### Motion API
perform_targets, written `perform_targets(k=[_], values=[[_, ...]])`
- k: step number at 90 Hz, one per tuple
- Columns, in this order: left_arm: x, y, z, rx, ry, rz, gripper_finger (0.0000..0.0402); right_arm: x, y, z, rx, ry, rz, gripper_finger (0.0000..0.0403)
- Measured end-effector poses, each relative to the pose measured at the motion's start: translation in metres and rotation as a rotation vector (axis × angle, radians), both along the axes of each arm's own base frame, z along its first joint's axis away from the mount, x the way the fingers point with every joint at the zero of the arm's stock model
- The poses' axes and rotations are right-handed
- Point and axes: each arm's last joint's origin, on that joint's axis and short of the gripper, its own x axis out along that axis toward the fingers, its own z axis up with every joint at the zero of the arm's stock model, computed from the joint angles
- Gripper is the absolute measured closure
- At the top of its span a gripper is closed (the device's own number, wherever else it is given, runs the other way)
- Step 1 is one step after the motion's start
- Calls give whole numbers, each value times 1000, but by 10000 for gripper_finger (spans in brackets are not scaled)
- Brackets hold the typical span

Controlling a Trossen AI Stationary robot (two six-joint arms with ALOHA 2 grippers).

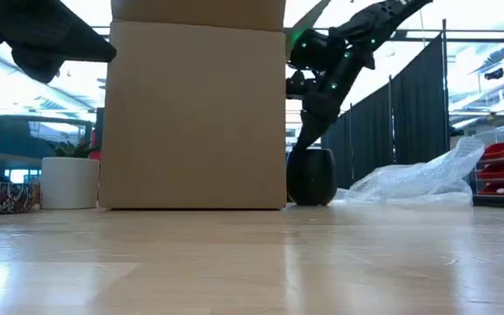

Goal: Wrap mug
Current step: Move the black mug to the center of the table

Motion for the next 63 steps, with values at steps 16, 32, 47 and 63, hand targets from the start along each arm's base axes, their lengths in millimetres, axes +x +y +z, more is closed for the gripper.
perform_targets(k=[16, 32, 47, 63], values=[[0, 0, 0, -7, -5, 1, 402, -4, -2, 1, 2, 19, -10, 227], [0, 0, 1, -9, -7, 2, 402, -8, -9, -9, 36, 82, -30, 230], [0, 0, 1, -12, -9, 2, 402, -9, -12, -14, 47, 90, -35, 231], [0, 0, 1, -12, -9, 2, 402, -8, -14, -18, 50, 102, -27, 235]])
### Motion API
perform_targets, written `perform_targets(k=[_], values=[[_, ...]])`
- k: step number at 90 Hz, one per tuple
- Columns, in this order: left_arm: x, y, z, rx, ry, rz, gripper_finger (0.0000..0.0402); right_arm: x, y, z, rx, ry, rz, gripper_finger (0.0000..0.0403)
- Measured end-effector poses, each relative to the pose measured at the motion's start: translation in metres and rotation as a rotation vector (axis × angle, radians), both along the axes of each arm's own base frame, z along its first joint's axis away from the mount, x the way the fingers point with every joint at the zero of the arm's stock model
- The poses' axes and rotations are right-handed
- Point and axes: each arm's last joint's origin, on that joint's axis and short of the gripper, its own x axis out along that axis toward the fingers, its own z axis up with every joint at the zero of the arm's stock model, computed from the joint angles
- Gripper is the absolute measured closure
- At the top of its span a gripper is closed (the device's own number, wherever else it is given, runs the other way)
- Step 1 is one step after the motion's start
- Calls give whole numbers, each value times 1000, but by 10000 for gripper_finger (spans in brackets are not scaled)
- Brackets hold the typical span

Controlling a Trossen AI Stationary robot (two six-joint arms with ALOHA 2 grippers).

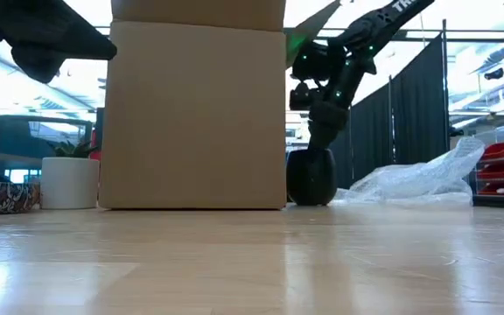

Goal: Wrap mug
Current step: Move the black mug to the center of the table

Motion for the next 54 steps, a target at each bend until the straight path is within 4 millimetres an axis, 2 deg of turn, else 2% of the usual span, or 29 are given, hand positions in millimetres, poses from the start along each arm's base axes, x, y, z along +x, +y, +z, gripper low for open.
perform_targets(k=[16, 44, 54], values=[[0, 0, 0, -1, -1, 0, 402, 0, -1, -2, -3, 4, 7, 271], [0, 0, 0, -1, -1, 0, 402, 1, 0, -6, 11, 17, 28, 388], [0, 0, 0, 0, 0, 0, 402, 1, 0, -6, 9, 15, 31, 395]])
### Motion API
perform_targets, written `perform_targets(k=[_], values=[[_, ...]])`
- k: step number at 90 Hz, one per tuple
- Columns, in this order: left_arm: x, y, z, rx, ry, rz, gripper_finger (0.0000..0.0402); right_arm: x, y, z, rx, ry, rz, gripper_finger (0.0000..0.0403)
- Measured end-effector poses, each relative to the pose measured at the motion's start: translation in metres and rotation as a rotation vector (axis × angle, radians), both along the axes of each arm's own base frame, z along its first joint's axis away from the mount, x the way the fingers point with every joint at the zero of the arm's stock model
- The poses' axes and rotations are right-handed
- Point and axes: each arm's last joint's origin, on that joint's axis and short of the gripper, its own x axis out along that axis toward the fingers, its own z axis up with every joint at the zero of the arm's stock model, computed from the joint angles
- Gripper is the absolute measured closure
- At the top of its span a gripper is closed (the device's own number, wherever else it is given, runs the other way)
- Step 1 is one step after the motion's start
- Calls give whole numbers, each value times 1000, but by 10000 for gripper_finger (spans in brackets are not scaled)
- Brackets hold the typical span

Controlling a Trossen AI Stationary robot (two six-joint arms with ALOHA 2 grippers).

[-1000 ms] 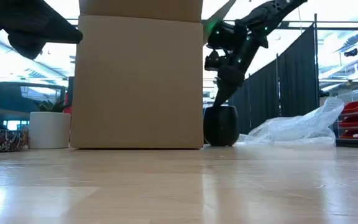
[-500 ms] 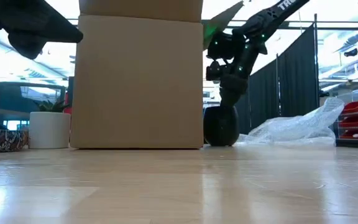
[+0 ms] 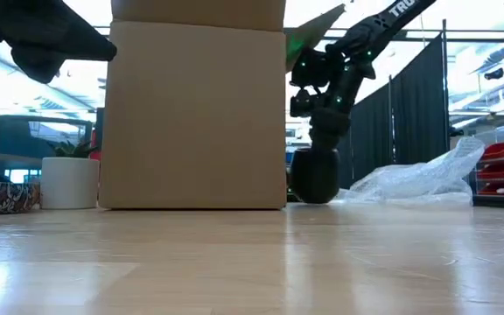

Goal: Wrap mug
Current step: Move the black mug to the center of the table

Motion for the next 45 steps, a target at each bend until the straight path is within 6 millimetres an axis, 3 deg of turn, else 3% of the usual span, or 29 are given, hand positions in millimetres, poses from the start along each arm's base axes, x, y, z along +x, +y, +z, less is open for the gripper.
perform_targets(k=[19, 45], values=[[0, 0, 0, 6, 5, -1, 402, -1, 12, 5, 15, 20, 22, 400], [-1, 1, -1, 67, 27, -21, 402, -11, 47, 17, 72, 138, 4, 402]])
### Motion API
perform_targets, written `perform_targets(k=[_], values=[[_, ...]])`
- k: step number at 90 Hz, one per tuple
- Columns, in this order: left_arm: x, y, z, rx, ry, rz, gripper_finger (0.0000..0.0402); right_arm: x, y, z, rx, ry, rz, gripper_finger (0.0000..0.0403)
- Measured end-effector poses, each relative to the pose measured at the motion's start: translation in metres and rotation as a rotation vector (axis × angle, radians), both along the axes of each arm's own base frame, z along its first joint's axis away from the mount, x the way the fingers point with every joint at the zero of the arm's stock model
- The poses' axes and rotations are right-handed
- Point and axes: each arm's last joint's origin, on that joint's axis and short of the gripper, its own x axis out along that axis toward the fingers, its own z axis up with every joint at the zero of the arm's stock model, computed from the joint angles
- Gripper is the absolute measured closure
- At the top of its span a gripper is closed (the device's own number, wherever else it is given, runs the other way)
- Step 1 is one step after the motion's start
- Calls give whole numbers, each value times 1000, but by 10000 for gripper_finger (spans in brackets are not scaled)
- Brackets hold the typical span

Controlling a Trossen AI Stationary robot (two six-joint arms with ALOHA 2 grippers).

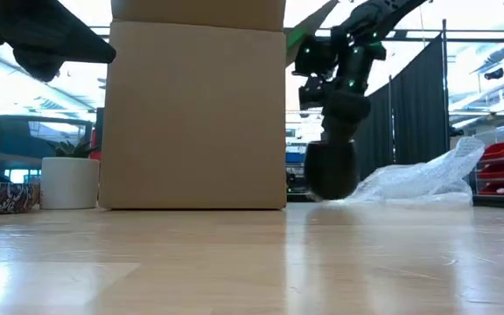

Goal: Wrap mug
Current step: Move the black mug to the center of the table

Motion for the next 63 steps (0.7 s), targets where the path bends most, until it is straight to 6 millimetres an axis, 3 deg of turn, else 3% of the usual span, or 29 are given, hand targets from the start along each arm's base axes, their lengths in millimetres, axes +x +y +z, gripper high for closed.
perform_targets(k=[14, 31, 63], values=[[0, 0, 0, 49, 13, -20, 402, -4, 31, 5, 67, 63, -10, 403], [0, 0, 0, 56, 26, -40, 402, -2, 87, 8, 112, 122, 60, 403], [8, 7, 0, 85, 58, -54, 389, 5, 181, 13, 183, -5, 136, 403]])
